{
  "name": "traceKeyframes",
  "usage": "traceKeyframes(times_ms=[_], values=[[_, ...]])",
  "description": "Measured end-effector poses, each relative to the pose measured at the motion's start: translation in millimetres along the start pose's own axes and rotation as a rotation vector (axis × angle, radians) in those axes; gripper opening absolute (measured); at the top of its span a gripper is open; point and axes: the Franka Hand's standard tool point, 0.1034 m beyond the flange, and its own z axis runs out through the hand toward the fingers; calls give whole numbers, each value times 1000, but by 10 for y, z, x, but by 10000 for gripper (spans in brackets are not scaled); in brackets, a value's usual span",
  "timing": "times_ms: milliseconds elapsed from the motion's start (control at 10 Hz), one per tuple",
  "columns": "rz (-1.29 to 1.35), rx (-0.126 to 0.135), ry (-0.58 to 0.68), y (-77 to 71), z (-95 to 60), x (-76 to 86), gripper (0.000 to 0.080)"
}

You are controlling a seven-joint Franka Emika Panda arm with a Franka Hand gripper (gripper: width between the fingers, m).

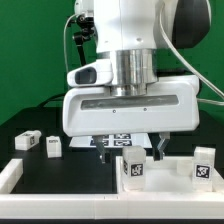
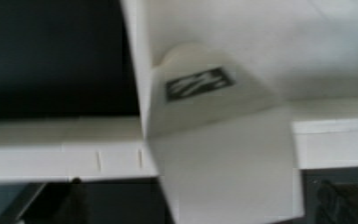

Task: Assemble square table

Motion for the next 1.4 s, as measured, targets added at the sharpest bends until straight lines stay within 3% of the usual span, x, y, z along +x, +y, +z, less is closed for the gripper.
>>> traceKeyframes(times_ms=[200, 500, 800, 1000, 1200, 1400], values=[[27, -3, 1, 27, 8, -8, 649], [183, 0, 1, 20, 13, -9, 283], [411, -2, 0, 31, 21, -15, 285], [705, -13, -6, 76, 23, -37, 285], [1077, 18, -47, 86, 28, -97, 285], [1315, 73, -99, 151, 30, -130, 288]])
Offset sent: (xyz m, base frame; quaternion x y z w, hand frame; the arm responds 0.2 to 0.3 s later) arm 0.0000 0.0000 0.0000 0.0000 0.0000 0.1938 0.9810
